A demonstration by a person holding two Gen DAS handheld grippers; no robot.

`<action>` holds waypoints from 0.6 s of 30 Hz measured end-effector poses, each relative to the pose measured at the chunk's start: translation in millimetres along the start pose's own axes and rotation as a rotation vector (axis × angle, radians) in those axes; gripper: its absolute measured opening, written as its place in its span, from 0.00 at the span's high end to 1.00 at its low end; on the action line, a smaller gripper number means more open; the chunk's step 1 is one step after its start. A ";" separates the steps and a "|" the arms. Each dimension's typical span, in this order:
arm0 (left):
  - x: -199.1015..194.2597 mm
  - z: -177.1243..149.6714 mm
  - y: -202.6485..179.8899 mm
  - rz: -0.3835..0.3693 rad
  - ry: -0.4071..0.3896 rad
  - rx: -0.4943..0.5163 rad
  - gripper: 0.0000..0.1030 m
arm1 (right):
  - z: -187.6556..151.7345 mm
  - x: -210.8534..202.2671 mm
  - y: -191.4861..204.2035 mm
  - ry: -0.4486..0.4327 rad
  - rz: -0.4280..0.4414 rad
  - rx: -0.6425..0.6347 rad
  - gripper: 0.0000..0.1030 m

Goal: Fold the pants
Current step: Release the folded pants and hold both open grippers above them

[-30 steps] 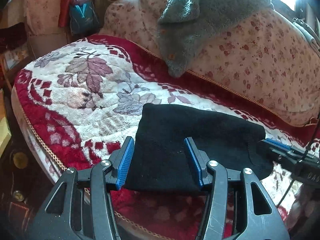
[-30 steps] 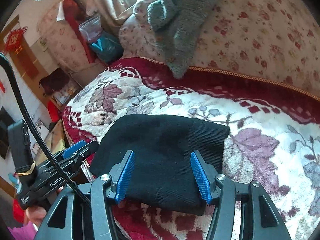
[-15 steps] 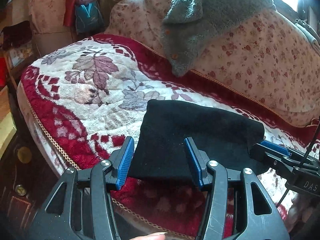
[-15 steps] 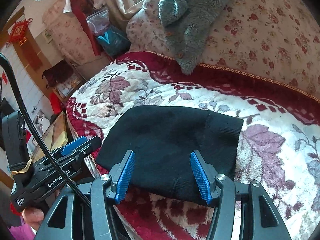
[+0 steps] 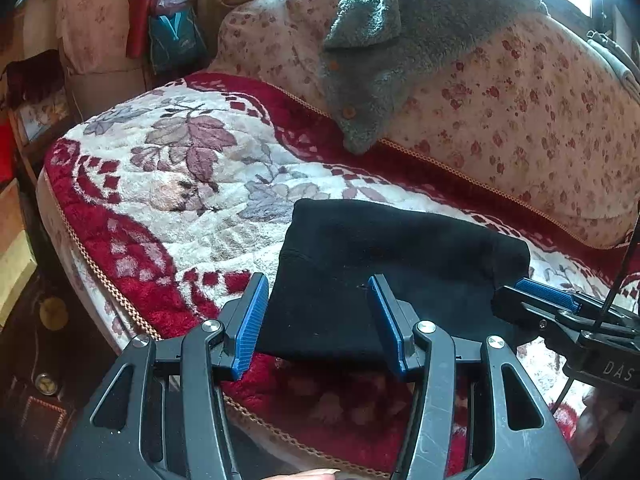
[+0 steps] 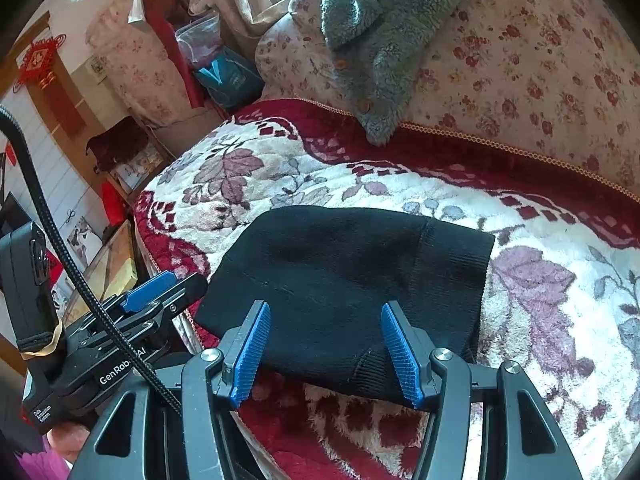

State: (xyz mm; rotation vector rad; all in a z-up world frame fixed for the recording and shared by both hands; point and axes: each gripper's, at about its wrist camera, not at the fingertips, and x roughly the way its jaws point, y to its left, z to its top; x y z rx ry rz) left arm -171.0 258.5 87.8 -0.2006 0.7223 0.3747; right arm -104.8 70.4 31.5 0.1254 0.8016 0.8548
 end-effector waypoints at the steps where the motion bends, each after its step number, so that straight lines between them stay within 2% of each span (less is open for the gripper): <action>1: 0.1 -0.2 0.1 0.002 -0.001 0.000 0.50 | -0.1 0.5 0.4 0.002 0.001 -0.001 0.46; 18: 3.6 0.7 3.5 0.007 0.001 -0.004 0.50 | -0.9 6.5 3.0 0.011 0.003 0.000 0.46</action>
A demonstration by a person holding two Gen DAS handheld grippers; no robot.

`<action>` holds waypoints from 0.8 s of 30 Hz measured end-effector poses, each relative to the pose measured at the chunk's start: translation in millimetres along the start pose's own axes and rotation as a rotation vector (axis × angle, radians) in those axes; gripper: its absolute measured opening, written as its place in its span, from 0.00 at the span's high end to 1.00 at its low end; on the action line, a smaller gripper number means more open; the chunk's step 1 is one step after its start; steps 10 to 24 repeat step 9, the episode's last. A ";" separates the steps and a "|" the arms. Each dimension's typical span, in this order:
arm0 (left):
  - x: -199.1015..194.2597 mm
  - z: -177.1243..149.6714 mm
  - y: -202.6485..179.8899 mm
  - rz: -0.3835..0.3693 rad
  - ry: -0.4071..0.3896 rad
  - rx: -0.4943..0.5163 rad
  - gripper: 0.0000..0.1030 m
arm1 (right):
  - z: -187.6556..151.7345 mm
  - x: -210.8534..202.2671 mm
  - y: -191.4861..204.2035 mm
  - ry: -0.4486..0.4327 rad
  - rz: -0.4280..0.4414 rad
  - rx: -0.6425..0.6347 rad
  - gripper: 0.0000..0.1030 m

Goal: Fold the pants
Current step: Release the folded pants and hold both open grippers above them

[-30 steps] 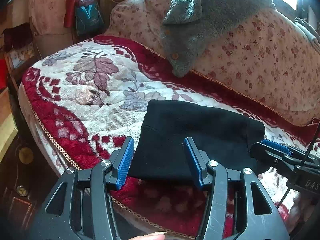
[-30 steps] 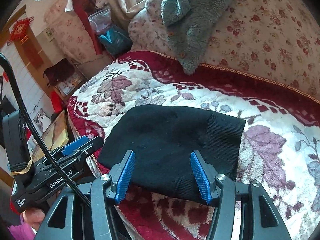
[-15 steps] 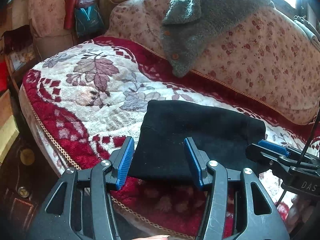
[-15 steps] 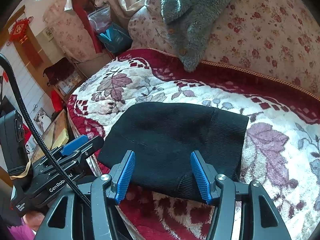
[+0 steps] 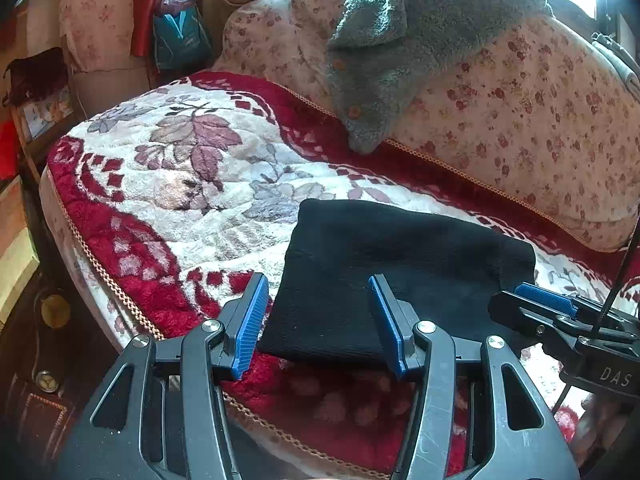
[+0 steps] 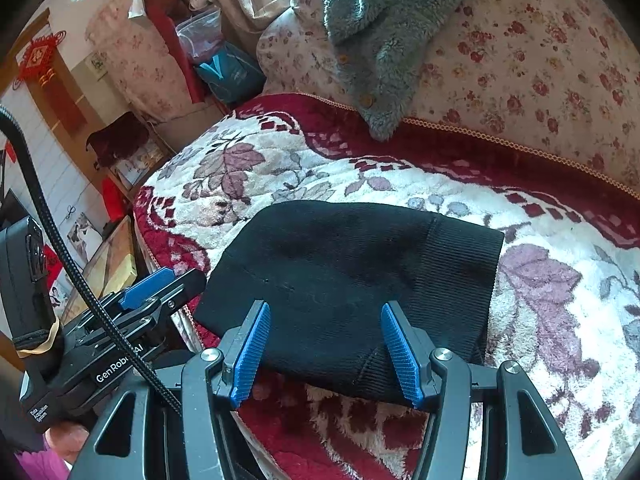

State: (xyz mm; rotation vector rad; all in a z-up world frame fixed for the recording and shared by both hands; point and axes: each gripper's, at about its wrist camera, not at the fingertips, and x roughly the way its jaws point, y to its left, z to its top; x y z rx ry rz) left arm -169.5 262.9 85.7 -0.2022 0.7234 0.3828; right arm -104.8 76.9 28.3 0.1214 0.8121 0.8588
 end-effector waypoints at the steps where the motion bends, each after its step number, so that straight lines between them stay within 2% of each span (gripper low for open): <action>1: 0.1 0.2 0.1 0.000 -0.002 0.002 0.50 | -0.3 0.4 0.0 0.001 0.000 0.000 0.46; 8: -6.9 2.9 -7.3 0.003 -0.047 0.034 0.50 | -2.5 -0.3 -3.3 0.006 0.006 0.010 0.46; 24: -8.7 2.6 -10.3 0.002 -0.047 0.037 0.50 | -2.4 -2.0 -4.4 0.003 0.006 0.013 0.46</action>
